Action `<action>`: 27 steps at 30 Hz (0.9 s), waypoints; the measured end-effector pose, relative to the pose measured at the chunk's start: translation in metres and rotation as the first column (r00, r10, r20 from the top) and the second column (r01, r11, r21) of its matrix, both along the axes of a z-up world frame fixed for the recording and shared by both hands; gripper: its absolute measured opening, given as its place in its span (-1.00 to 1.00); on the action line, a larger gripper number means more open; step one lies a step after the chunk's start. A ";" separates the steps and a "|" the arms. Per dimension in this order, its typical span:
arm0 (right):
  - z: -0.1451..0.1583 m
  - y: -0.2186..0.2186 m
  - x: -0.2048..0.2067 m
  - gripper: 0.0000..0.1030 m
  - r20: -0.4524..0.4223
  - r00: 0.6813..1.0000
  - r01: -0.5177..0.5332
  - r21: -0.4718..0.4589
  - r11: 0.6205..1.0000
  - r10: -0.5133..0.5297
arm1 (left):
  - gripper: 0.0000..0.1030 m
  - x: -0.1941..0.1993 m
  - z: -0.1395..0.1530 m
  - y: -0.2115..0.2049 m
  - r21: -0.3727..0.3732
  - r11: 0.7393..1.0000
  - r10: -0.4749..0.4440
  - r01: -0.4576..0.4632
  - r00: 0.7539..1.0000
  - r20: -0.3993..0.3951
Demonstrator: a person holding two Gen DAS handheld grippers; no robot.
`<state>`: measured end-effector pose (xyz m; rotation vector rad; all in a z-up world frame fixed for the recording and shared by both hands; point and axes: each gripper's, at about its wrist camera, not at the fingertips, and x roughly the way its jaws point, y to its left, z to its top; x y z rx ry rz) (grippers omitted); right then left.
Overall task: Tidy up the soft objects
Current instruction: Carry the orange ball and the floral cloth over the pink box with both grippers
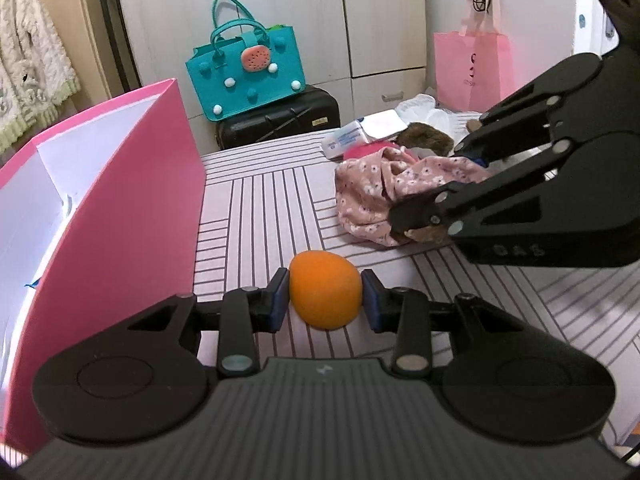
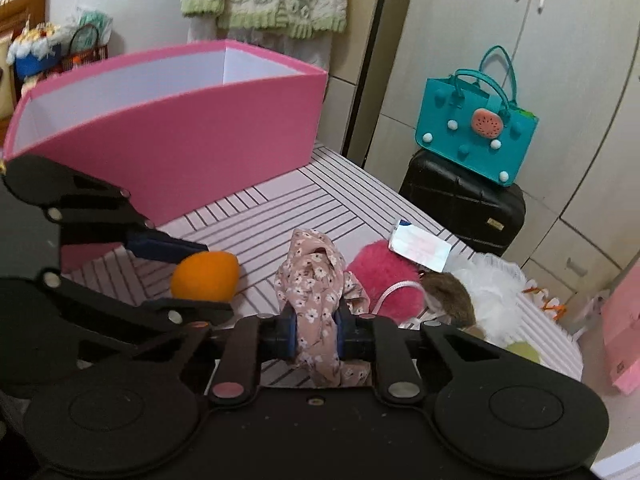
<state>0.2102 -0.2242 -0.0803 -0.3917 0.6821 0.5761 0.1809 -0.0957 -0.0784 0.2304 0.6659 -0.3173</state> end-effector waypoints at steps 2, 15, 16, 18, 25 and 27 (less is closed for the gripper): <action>0.002 -0.002 -0.005 -0.64 -0.018 1.000 0.003 0.030 1.000 -0.003 | -0.30 0.000 0.003 0.003 -0.013 1.000 -0.013 0.013 1.000 -0.020; 0.010 -0.004 -0.034 -0.63 -0.089 0.995 0.053 0.105 0.993 -0.044 | -0.30 -0.029 0.027 0.018 -0.095 0.986 -0.146 0.138 0.985 -0.091; 0.011 -0.005 -0.036 -0.63 -0.100 0.994 0.061 0.117 0.991 -0.050 | -0.30 -0.031 0.029 0.020 -0.102 0.984 -0.156 0.146 0.983 -0.099; 0.014 -0.008 -0.038 -0.63 -0.127 0.990 0.078 0.142 0.987 -0.060 | -0.30 -0.034 0.033 0.023 -0.119 0.979 -0.177 0.163 0.977 -0.117; 0.022 -0.009 -0.054 -0.63 -0.196 0.979 0.101 0.197 0.975 -0.061 | -0.30 -0.044 0.042 0.036 -0.151 0.969 -0.218 0.193 0.961 -0.170; 0.024 -0.009 -0.060 -0.63 -0.206 0.977 0.096 0.205 0.974 -0.053 | -0.30 -0.048 0.046 0.040 -0.152 0.968 -0.225 0.200 0.958 -0.177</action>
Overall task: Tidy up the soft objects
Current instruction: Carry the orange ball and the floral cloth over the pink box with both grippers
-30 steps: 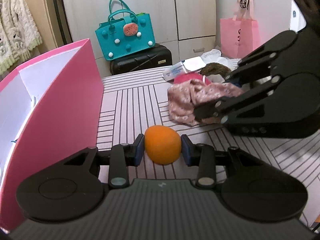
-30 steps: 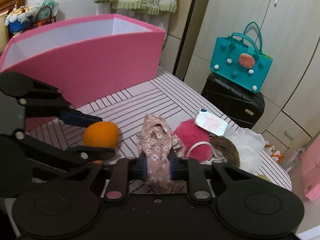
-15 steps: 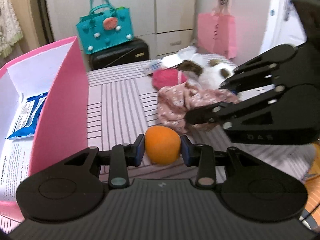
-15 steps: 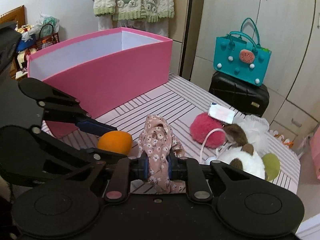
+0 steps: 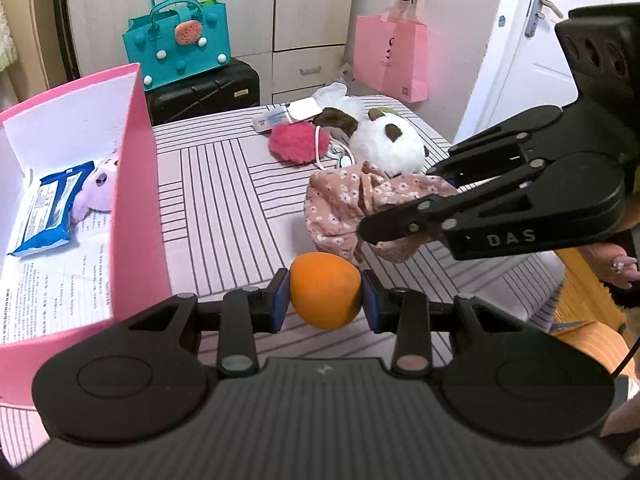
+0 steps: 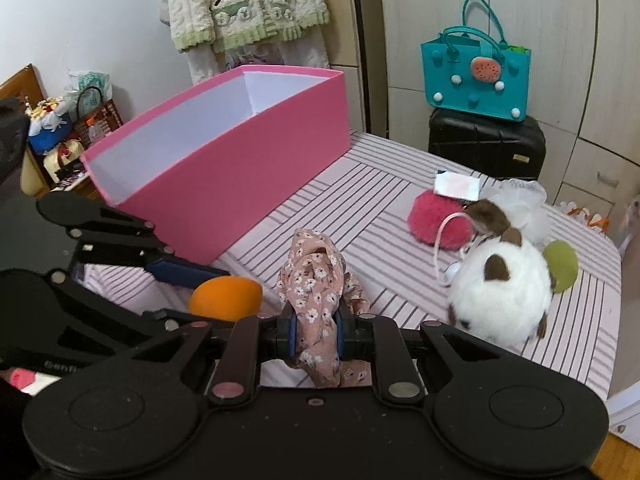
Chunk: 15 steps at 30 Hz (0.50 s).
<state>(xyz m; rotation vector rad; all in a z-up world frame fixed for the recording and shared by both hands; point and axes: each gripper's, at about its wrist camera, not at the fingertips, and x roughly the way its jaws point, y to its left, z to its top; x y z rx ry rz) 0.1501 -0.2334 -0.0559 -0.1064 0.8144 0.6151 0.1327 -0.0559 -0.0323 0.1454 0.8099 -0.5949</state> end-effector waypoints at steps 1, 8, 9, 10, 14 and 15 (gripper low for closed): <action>0.001 0.000 -0.003 -0.63 -0.005 1.000 -0.002 0.005 1.000 0.002 | -0.30 -0.002 0.001 0.002 -0.006 1.000 -0.006 0.006 1.000 -0.010; 0.010 -0.001 -0.023 -0.58 -0.055 0.998 0.018 0.057 0.998 -0.014 | -0.30 -0.015 0.007 0.024 -0.047 0.999 -0.029 0.025 0.995 -0.094; 0.011 0.000 -0.027 -0.58 -0.061 0.998 0.015 0.064 0.998 -0.011 | -0.29 -0.017 0.008 0.027 -0.049 0.999 -0.029 0.024 0.994 -0.105; 0.013 0.001 -0.030 -0.57 -0.065 0.998 0.008 0.068 0.998 -0.003 | -0.30 -0.019 0.009 0.031 -0.051 0.998 -0.032 0.026 0.993 -0.116; 0.021 0.007 -0.042 -0.55 -0.082 0.996 -0.009 0.103 0.995 0.018 | -0.29 -0.023 0.015 0.045 -0.090 0.995 -0.069 0.051 0.975 -0.210; 0.024 0.010 -0.045 -0.55 -0.085 0.996 -0.025 0.117 0.993 0.035 | -0.29 -0.024 0.017 0.048 -0.093 0.994 -0.073 0.054 0.972 -0.222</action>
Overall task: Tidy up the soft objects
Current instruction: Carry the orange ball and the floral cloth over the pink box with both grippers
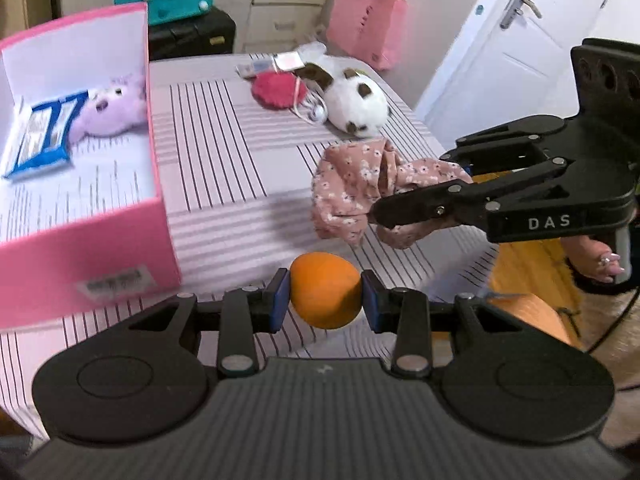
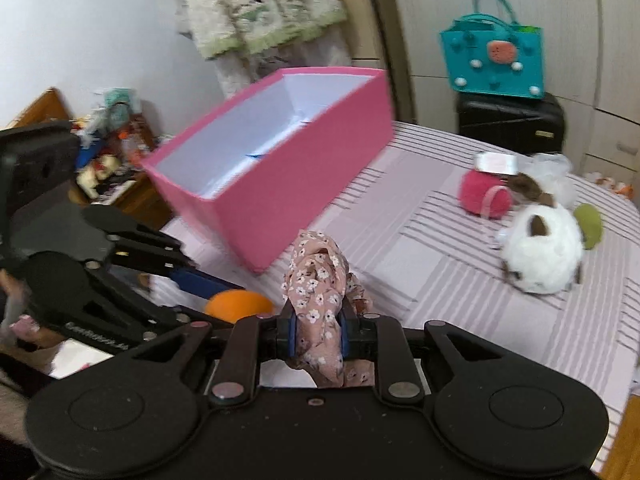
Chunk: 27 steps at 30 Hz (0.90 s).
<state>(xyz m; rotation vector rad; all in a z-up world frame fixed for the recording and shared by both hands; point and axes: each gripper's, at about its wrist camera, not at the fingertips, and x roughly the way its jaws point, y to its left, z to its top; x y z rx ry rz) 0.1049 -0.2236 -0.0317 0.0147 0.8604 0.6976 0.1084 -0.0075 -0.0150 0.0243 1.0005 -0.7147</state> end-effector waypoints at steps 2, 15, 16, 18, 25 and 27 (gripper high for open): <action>0.004 0.004 -0.004 -0.55 -0.013 1.000 -0.014 0.019 1.000 0.015 | -0.29 -0.005 0.007 0.005 0.010 1.000 -0.004 0.004 1.000 -0.004; 0.025 0.039 -0.012 -0.55 -0.016 0.989 -0.146 0.079 0.986 0.148 | -0.28 -0.030 0.065 0.059 0.043 0.995 0.083 -0.089 0.988 0.134; 0.026 0.042 -0.012 -0.55 -0.017 0.988 -0.155 0.083 0.984 0.157 | -0.28 -0.030 0.067 0.064 0.041 0.995 0.090 -0.096 0.986 0.141; 0.030 0.051 -0.012 -0.55 -0.001 0.986 -0.169 0.079 0.982 0.169 | -0.28 -0.029 0.070 0.074 0.028 0.993 0.108 -0.114 0.982 0.158; 0.050 0.077 -0.011 -0.55 0.110 0.974 -0.202 0.029 0.979 0.198 | -0.28 -0.013 0.074 0.113 -0.068 0.972 0.234 -0.225 0.948 0.214; 0.056 0.083 -0.006 -0.55 0.126 0.973 -0.199 0.028 0.980 0.194 | -0.28 -0.006 0.073 0.118 -0.059 0.968 0.253 -0.246 0.940 0.229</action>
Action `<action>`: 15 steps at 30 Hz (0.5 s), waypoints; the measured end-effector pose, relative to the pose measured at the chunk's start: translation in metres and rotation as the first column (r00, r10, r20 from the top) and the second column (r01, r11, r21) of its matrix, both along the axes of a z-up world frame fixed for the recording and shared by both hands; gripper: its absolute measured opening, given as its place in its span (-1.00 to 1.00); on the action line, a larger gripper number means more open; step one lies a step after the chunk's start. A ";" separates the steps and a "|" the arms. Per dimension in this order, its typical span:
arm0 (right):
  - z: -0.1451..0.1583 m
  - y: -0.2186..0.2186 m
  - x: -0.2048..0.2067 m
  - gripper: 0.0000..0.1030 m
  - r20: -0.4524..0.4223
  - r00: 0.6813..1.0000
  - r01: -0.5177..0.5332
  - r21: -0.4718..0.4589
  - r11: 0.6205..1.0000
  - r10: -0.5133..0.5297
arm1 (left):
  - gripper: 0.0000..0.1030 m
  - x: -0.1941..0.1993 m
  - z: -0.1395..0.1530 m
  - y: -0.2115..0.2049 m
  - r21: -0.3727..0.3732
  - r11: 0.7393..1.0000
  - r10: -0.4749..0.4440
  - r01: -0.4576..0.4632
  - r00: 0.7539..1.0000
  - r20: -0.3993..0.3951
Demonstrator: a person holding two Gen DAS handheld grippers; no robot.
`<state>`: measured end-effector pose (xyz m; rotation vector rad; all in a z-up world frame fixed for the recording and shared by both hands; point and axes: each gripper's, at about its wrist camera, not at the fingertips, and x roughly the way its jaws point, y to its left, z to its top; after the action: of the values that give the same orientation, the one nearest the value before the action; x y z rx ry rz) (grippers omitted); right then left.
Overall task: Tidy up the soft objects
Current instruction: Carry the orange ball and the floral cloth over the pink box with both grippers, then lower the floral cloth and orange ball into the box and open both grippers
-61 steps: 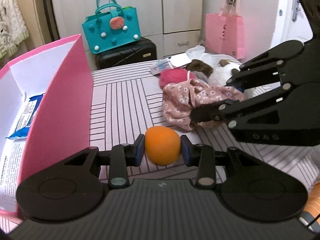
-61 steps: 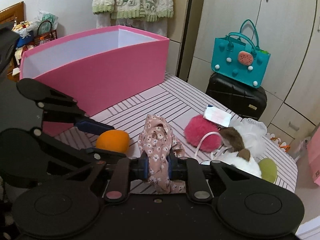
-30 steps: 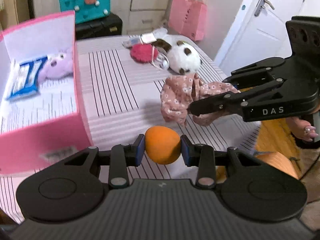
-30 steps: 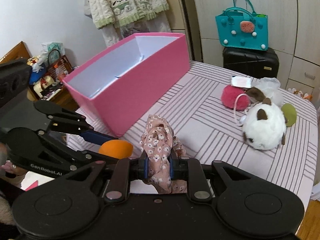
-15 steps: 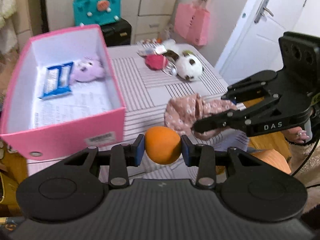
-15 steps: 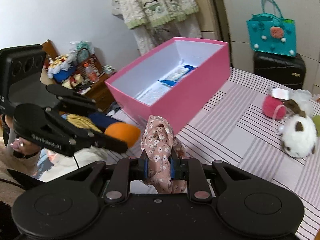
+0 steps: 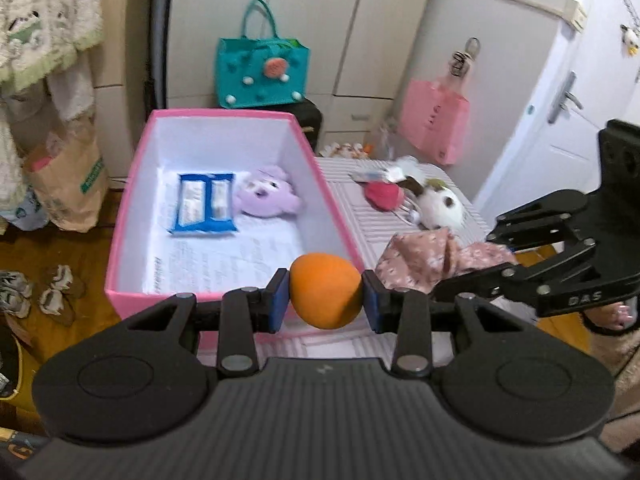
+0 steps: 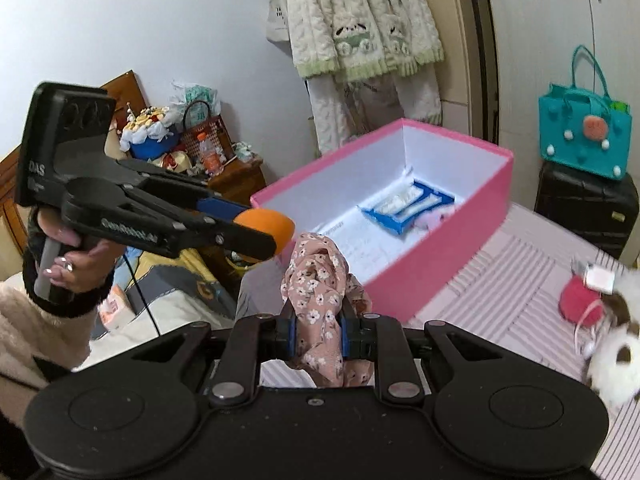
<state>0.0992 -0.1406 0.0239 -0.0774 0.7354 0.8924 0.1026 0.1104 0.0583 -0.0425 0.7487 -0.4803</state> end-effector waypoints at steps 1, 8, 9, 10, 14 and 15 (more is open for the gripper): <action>0.003 0.003 0.004 -0.55 0.012 1.000 -0.001 0.002 1.000 0.000 | -0.28 0.003 0.000 0.001 0.008 1.000 0.007 -0.007 1.000 0.003; 0.012 0.031 0.032 -0.55 0.108 0.994 0.000 -0.001 1.000 0.000 | -0.27 0.029 0.003 0.004 0.069 0.997 0.030 -0.035 0.997 0.071; 0.011 0.034 0.038 -0.55 0.128 0.992 0.008 -0.009 1.000 -0.007 | -0.27 0.034 0.003 0.005 0.077 0.996 0.033 -0.040 0.996 0.080; 0.010 0.038 0.045 -0.55 0.145 0.989 0.019 -0.019 1.000 -0.016 | -0.27 0.040 0.002 0.004 0.088 0.995 0.036 -0.044 0.995 0.089; 0.006 0.052 0.077 -0.55 0.184 0.982 0.048 -0.057 0.997 -0.037 | -0.27 0.074 -0.002 0.001 0.145 0.988 0.031 -0.044 0.996 0.089; 0.005 0.056 0.087 -0.55 0.190 0.981 0.057 -0.065 0.996 -0.043 | -0.26 0.083 -0.003 0.000 0.155 0.987 0.027 -0.040 0.996 0.083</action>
<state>0.1863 -0.0851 0.0291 -0.2025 0.5886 0.7991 0.1855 0.1104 0.0551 0.1102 0.7037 -0.3875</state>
